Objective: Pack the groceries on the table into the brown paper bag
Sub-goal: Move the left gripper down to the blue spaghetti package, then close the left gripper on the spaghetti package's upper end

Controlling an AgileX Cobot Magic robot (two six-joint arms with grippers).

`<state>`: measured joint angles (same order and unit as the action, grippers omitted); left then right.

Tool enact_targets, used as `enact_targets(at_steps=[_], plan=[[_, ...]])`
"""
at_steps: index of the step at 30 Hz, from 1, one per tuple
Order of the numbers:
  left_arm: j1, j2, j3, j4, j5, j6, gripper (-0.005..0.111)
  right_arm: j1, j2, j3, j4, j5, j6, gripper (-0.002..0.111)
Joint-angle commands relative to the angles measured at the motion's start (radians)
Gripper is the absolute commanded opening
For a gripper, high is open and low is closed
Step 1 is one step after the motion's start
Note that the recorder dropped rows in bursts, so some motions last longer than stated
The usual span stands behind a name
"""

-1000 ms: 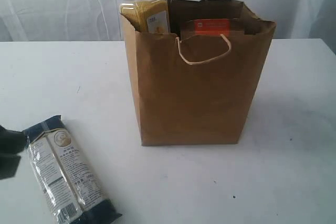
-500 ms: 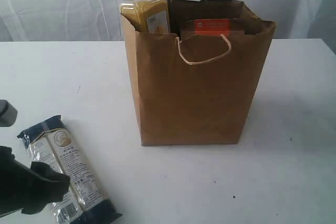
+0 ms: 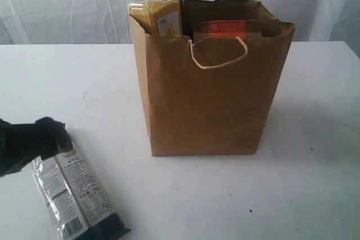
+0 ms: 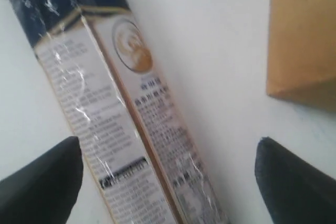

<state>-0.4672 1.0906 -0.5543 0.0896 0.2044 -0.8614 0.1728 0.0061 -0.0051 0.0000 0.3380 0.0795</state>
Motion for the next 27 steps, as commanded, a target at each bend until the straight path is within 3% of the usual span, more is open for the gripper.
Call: enact_targets(at_steps=[1,14,19,27], plan=[[0.084,0.096,-0.065,0.029,0.008,0.002,0.089,-0.004,-0.006,0.005,0.000,-0.003,0.003,0.000],[0.087,0.406,-0.234,0.031,0.054,-0.018,0.089,-0.004,-0.006,0.005,0.000,-0.003,0.003,0.000],[0.087,0.443,-0.276,0.030,0.094,-0.094,0.105,-0.004,-0.006,0.005,0.000,-0.003,0.003,0.000],[0.148,0.481,-0.276,0.068,0.118,-0.153,0.105,-0.004,-0.006,0.005,0.000,-0.003,0.003,0.000]])
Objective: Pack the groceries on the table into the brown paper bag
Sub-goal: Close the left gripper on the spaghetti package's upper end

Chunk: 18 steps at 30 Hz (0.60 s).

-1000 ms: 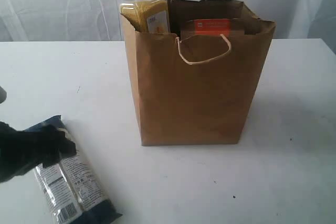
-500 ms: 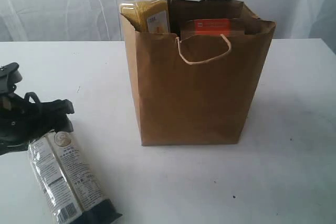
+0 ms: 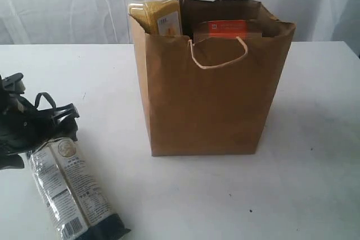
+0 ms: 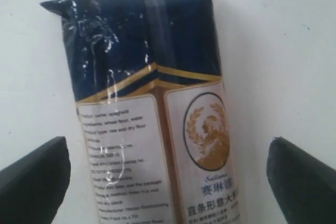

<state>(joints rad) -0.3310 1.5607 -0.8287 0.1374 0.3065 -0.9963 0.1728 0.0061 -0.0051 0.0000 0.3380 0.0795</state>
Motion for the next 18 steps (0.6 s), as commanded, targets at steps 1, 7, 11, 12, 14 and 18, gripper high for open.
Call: enact_targets(at_steps=[1,7,11,12,14,18], plan=[[0.012,0.020,-0.002,0.026,0.016,-0.020,0.105,-0.004,-0.006,0.005,0.000,-0.003,0.003,0.000],[0.012,0.088,-0.002,0.029,-0.011,-0.020,0.105,-0.004,-0.006,0.005,0.000,-0.003,0.003,0.000],[0.012,0.117,-0.011,0.029,-0.026,-0.020,0.105,-0.004,-0.006,0.005,0.000,-0.003,0.003,0.000],[0.012,0.129,-0.016,0.029,-0.026,-0.020,0.105,-0.004,-0.006,0.005,0.000,-0.003,0.003,0.000],[0.012,0.149,-0.028,0.029,-0.031,-0.020,0.105,-0.004,-0.006,0.005,0.000,-0.003,0.003,0.000],[0.012,0.175,-0.054,0.036,-0.037,-0.020,0.105,-0.004,-0.006,0.005,0.000,-0.003,0.003,0.000]])
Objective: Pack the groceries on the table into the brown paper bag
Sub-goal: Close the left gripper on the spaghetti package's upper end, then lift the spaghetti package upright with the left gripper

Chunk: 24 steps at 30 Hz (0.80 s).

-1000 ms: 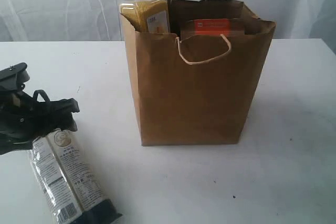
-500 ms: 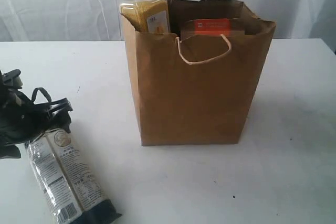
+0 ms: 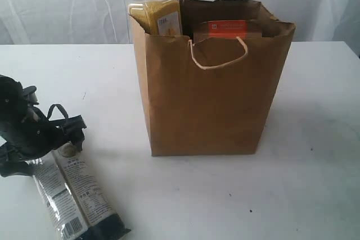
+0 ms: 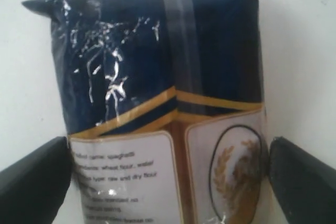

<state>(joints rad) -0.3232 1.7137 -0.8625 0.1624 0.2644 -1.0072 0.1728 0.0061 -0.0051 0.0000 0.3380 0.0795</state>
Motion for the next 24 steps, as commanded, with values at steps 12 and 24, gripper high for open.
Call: enact_targets(at_steps=[12,24], plan=[[0.002,0.077,-0.023,0.022,0.001,-0.009,0.105,-0.004,-0.006,0.005,0.000,-0.003,0.003,0.000],[0.002,0.077,-0.023,0.071,0.064,0.067,0.023,-0.004,-0.006,0.005,0.000,-0.003,0.003,0.000]])
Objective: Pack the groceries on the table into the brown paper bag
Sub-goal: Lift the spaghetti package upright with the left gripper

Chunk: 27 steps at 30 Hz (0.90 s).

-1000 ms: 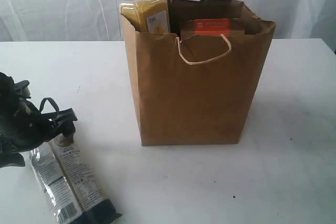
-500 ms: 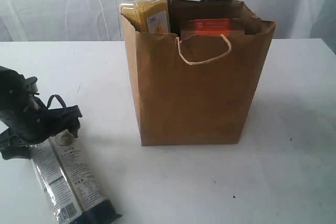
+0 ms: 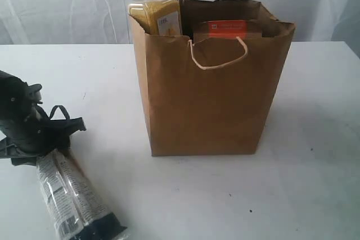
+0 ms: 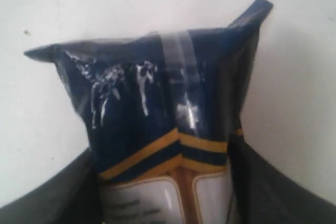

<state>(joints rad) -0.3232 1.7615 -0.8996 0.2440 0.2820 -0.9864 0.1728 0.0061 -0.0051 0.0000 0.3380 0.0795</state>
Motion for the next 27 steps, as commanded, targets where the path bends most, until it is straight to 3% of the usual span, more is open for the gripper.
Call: enact_targets(at_steps=[1,9,17,27], plan=[[-0.001,0.030,0.014,-0.011,0.055,0.048,0.002,-0.004,-0.006,0.005,0.000,-0.003,0.003,0.000],[-0.002,-0.158,0.014,0.034,0.021,0.150,0.001,-0.004,-0.006,0.005,0.000,-0.003,0.003,0.000],[-0.002,-0.422,0.014,0.059,-0.030,0.151,0.001,-0.004,-0.006,0.005,0.000,-0.003,0.003,0.000],[0.001,-0.672,0.006,0.127,-0.001,0.146,0.000,-0.004,-0.006,0.005,0.000,-0.003,0.003,0.000]])
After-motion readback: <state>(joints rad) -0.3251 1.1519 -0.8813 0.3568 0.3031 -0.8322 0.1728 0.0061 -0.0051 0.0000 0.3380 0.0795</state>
